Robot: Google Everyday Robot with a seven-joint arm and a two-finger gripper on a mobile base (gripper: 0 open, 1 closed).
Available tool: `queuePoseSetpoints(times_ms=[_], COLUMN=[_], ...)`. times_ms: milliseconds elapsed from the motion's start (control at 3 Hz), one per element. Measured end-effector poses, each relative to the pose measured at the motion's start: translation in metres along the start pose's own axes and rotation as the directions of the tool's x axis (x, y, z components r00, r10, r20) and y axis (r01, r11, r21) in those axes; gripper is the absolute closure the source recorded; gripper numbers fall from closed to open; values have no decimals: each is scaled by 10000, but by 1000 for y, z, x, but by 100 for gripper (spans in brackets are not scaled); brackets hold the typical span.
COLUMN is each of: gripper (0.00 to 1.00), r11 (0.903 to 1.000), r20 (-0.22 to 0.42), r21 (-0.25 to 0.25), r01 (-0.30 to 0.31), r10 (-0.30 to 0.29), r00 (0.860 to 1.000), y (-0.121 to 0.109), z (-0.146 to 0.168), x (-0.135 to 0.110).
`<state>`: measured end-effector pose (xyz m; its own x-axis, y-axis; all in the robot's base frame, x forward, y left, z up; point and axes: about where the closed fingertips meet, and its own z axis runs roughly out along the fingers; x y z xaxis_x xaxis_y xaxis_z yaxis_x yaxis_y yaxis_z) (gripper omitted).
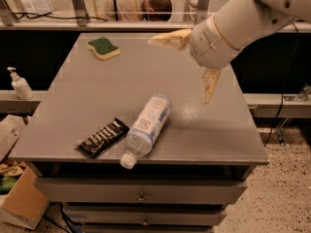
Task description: Move blue plastic bottle near rxbar chocolate
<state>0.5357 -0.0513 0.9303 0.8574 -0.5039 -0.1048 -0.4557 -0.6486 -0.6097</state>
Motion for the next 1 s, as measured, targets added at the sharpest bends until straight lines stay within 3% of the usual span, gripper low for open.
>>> queuePoseSetpoints(times_ms=[333,667,1000], gripper=[0,0,0], r11=[9994,9961,9961], r20=[-1294,-2387,-2386], r21=[345,661,661], r01=[-102,-589,-588], r10=[146,731,730], r00=[9915,9683,9684], y=[-10,-7,-7], z=[-37,-65,-65], x=[25,56,56])
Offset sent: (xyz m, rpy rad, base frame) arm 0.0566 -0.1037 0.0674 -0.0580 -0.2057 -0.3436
